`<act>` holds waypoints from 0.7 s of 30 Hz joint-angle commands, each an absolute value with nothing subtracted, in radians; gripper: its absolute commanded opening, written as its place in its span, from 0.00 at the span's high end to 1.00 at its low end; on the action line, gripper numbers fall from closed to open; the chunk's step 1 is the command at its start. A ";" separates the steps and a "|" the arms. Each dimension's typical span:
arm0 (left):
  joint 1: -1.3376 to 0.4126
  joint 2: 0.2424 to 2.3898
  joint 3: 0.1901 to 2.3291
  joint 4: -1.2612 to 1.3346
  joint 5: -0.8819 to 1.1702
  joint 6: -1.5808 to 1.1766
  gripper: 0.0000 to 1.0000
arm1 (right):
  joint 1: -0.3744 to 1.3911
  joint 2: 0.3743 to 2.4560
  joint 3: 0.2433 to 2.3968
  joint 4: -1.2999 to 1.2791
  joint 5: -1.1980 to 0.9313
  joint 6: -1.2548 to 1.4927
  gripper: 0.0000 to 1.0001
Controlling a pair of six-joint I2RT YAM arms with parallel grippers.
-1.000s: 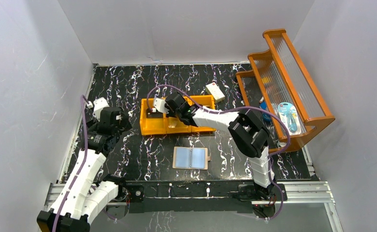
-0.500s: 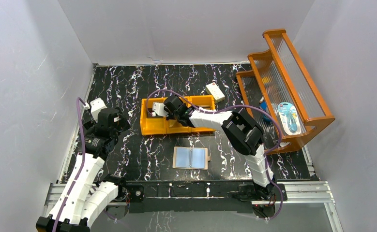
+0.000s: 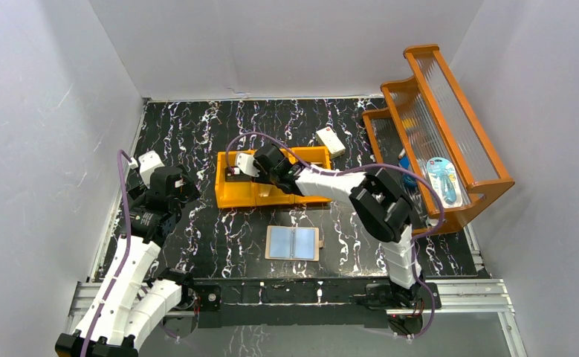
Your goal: Take the credit cards out of the card holder
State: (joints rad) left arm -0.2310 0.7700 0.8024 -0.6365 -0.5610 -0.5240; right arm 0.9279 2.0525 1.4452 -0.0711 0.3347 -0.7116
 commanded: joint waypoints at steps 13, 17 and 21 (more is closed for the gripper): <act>-0.226 0.780 0.812 -0.628 -0.557 -0.514 0.02 | 1.003 1.613 1.346 -0.301 0.491 0.388 0.45; -0.227 0.781 0.807 -0.622 -0.550 -0.507 0.02 | 1.014 1.501 1.205 -0.316 0.435 0.630 0.39; -0.226 0.791 0.806 -0.617 -0.539 -0.500 0.02 | 1.133 1.540 1.147 -0.457 0.459 0.898 0.36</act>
State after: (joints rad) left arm -0.2310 0.7841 0.8024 -0.6289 -0.5365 -0.5133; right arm 1.0321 1.5063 1.1454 -0.3309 0.3935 0.6575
